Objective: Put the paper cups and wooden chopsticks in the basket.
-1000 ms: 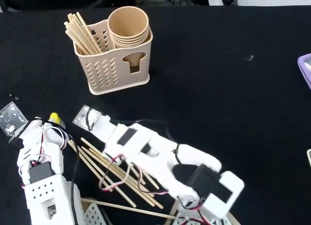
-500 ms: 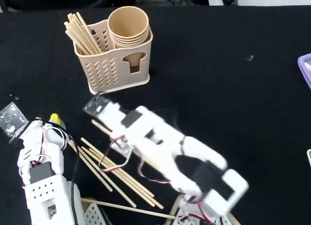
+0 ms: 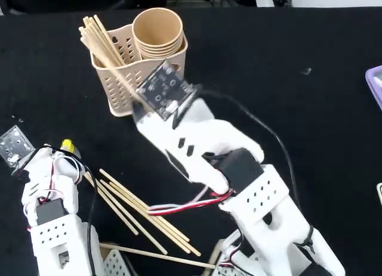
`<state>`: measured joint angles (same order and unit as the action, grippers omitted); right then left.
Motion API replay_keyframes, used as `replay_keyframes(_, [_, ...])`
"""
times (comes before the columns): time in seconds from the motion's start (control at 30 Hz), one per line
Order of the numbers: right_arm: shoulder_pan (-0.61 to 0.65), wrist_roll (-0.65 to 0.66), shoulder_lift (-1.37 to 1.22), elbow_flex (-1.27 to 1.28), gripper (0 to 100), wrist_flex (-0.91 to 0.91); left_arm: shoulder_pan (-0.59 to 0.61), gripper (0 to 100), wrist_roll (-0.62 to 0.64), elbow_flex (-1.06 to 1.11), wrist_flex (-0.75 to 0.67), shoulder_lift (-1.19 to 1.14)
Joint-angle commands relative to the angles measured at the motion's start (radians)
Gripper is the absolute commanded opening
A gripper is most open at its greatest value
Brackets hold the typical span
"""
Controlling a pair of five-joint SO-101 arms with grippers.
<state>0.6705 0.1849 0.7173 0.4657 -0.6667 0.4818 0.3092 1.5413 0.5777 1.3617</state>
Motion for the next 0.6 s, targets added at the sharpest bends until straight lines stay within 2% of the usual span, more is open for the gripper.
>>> replay_keyframes(0.0, [-0.023, -0.104, -0.064, -0.108, 1.1, 0.33, 0.012, 15, -0.011, -0.008, -0.017, 0.003])
replay_keyframes(0.13, [-0.055, -0.135, -0.257, -0.236, 1.1, 0.569, 0.012, 15, -0.011, -0.008, -0.017, 0.003])
replay_keyframes(0.23, [-0.091, -0.138, -0.433, -0.354, 1.1, 0.684, 0.01, 15, -0.011, -0.008, -0.017, 0.003])
replay_keyframes(0.47, [-0.117, -0.138, -0.771, -0.665, 1.1, 0.713, 0.008, 15, -0.011, -0.008, -0.017, 0.003])
replay_keyframes(0.57, [-0.112, -0.138, -0.86, -0.719, 1.1, 0.678, 0.01, 15, -0.011, -0.008, -0.017, 0.003])
